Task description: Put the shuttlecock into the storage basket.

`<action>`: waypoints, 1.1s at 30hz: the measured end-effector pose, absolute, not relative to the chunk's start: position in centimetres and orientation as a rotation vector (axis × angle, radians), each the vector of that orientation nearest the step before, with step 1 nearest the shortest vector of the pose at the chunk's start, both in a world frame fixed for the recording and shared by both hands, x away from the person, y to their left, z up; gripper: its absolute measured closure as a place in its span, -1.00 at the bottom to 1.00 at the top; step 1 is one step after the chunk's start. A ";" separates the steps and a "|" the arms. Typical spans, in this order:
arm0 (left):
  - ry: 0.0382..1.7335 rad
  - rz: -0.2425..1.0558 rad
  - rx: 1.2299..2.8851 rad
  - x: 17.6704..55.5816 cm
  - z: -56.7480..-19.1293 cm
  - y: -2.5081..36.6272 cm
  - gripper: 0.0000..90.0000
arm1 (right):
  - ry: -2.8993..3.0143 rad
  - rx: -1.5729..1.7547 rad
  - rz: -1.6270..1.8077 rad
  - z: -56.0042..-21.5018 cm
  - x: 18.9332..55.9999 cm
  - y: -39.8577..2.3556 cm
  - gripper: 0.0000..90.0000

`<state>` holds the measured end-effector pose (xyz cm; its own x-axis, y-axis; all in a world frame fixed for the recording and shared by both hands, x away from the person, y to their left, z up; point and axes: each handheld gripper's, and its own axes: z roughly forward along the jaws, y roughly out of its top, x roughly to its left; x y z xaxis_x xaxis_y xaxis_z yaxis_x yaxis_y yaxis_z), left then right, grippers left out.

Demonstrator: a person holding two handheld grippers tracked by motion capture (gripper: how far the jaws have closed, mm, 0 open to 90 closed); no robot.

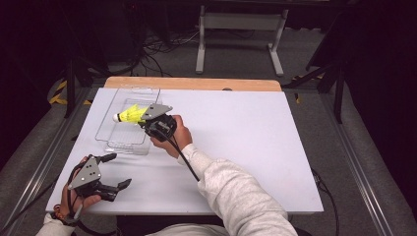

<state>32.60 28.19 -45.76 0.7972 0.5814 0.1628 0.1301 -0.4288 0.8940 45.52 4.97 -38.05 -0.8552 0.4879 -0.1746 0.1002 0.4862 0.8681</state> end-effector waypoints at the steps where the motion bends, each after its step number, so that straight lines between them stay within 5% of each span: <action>1: 0.533 0.562 1.976 32.6 -45.8 28.2 -0.89 | 2.337 0.489 1.328 -38.1 45.6 5.1 0.94; 33: 0.531 0.556 1.975 32.4 -45.7 28.3 -0.89 | 2.422 0.434 1.267 -39.7 46.3 9.3 0.94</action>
